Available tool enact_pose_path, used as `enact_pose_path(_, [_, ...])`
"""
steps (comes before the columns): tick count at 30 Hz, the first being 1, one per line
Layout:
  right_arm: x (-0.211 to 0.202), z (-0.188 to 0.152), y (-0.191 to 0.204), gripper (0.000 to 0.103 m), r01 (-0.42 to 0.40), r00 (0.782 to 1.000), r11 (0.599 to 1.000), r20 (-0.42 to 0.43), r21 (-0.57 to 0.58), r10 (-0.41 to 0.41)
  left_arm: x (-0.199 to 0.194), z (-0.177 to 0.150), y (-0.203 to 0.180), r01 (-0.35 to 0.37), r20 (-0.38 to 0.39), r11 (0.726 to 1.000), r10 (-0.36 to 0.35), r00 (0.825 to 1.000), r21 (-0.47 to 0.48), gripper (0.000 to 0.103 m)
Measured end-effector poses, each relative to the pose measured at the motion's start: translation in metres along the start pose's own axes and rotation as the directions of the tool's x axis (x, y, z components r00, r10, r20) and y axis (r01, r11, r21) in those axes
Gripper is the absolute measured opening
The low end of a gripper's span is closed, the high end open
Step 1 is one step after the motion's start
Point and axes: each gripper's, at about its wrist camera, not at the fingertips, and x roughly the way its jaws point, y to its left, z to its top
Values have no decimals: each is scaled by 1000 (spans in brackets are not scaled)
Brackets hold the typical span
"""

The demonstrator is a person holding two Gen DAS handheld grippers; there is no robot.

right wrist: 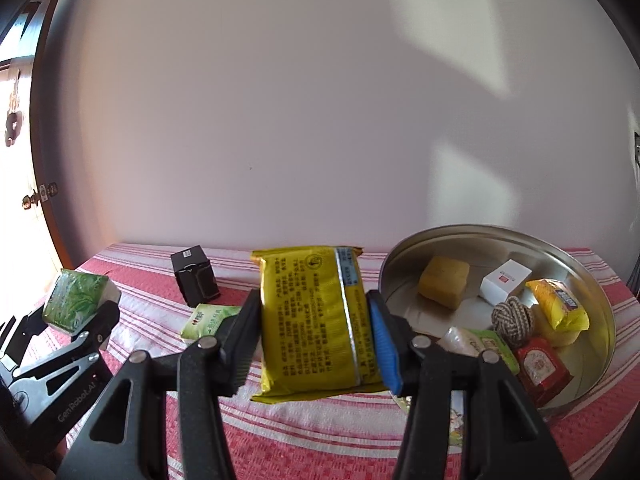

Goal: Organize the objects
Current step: 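Grasp the green tissue pack with the left gripper while the right grasps the yellow snack pack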

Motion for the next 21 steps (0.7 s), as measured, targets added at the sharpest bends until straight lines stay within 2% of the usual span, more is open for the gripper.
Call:
enact_pose_path(10, [-19,0,-17,52,30,999,1000,29,7,-30,-15,-5,-24,0,-9,1000,0,1000,-4,73])
enact_pose_path(21, [-33,1,-38,52,74,995,997,67,11,-75,-23,-8,-51,62,-39,998,-62,997,-9,73])
